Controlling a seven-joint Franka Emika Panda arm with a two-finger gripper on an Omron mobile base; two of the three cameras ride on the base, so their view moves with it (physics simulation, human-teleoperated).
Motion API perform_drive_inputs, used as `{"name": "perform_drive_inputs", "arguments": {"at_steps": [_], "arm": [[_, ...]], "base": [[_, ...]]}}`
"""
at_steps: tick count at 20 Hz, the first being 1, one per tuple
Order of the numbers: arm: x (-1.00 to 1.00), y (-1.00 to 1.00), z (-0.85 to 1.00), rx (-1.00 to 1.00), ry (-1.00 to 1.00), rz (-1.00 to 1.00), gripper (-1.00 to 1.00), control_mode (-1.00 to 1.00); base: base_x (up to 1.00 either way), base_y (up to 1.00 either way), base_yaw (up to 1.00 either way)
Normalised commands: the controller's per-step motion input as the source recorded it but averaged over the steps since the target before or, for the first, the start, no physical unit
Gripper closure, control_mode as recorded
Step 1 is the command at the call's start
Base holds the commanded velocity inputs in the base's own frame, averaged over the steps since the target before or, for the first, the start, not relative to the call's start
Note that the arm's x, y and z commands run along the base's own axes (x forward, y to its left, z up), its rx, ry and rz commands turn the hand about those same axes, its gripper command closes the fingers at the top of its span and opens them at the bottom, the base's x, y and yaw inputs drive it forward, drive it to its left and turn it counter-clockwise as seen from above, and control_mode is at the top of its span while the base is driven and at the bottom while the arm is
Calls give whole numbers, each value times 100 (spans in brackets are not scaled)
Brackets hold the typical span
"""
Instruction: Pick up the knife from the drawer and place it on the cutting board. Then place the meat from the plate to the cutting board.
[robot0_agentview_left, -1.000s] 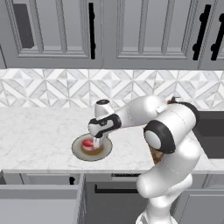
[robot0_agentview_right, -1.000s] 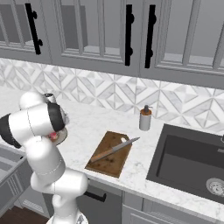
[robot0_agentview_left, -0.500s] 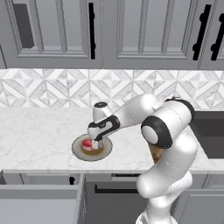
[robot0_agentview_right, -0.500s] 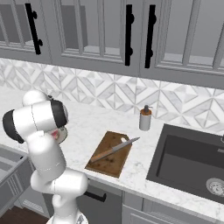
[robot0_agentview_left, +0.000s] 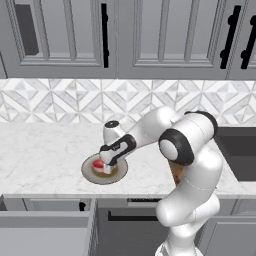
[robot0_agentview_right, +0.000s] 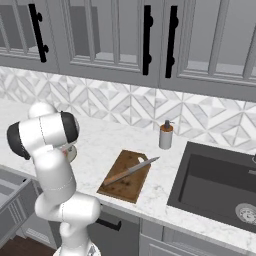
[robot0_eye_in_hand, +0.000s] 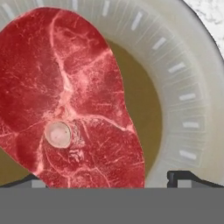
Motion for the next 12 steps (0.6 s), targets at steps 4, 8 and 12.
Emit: {"name": "perform_drive_inputs", "arguments": {"at_steps": [4, 8, 12], "arm": [[0, 19, -14, -2, 0, 3, 100, -100], [0, 10, -2, 0, -1, 6, 100, -100], [-19, 8, 0, 0, -8, 6, 100, -100]], "base": [[0, 0, 0], [0, 0, 0], [0, 0, 0]]}}
